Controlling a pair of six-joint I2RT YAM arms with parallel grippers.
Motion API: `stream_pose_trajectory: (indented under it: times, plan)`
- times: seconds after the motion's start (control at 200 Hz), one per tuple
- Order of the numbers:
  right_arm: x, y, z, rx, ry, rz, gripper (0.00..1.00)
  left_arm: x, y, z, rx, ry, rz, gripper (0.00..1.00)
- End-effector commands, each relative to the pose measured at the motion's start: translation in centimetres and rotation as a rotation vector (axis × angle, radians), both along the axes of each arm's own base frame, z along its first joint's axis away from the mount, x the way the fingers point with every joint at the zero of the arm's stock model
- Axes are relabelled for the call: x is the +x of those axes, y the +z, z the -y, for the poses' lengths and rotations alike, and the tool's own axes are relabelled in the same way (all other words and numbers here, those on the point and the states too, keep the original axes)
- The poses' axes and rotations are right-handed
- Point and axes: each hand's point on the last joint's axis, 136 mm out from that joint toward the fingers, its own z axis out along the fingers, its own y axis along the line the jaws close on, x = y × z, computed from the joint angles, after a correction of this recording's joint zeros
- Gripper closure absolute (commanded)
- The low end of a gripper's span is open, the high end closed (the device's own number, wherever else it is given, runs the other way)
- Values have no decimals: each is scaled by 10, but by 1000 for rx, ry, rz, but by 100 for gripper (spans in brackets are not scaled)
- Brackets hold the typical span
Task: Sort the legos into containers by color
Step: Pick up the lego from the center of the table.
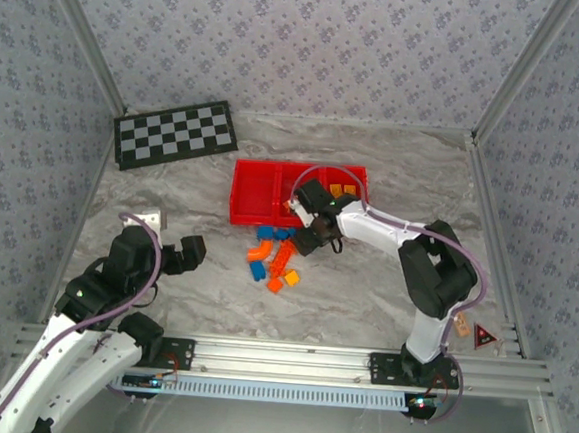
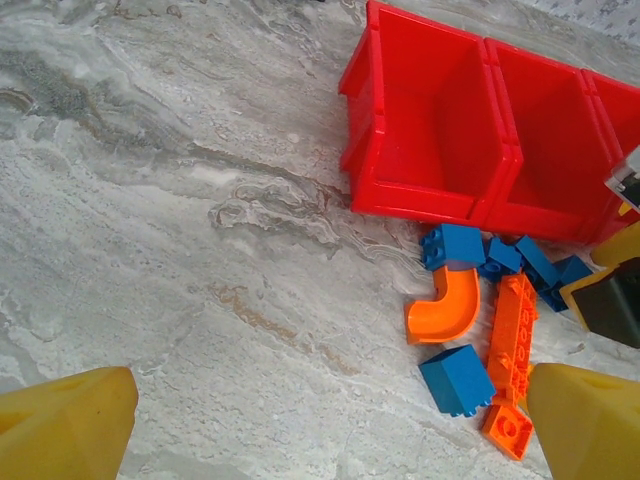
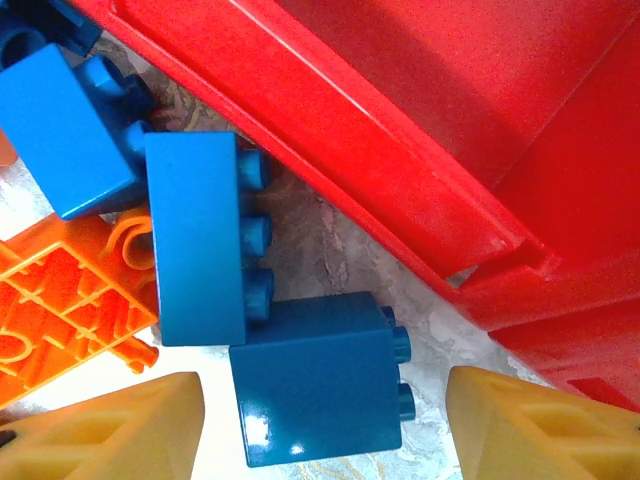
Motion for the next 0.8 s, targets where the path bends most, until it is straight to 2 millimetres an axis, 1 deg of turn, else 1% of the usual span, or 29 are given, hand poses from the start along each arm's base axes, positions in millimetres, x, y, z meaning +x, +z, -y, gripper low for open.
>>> stream_pose_trajectory:
  times: [0.0, 0.07, 0.1, 0.175, 0.34, 0.445, 0.515, 0.62, 0.72, 0.795]
  plan:
    - [-1, -4, 0, -39, 14, -14, 35, -1, -2, 5, -4, -27, -9, 0]
    - [0, -5, -1, -41, 13, -15, 36, -1, -1, 10, -16, -51, -11, 0]
    - [-4, -8, 3, -61, 16, -36, 37, -2, -1, 13, -21, -64, -14, 0]
    - [-5, -12, 4, -76, 15, -46, 37, -3, -1, 21, -41, -105, -23, 0]
    - [-5, -17, 3, -95, 18, -56, 38, -8, -6, 47, -85, -237, -67, 0]
    - [-4, -18, 2, -97, 15, -58, 44, -11, -13, 61, -77, -305, -108, 0]
    - [-3, -16, 1, -93, 9, -49, 48, -15, -16, 70, -65, -350, -131, 0]
    - [-3, -11, 3, -94, -1, -43, 54, -19, -18, 76, -54, -384, -144, 0]
    - [-5, -1, 4, -90, -3, -28, 58, -20, -17, 76, -50, -386, -131, 0]
    - [-6, 8, 5, -83, -10, -15, 59, -20, -13, 73, -53, -376, -108, 0]
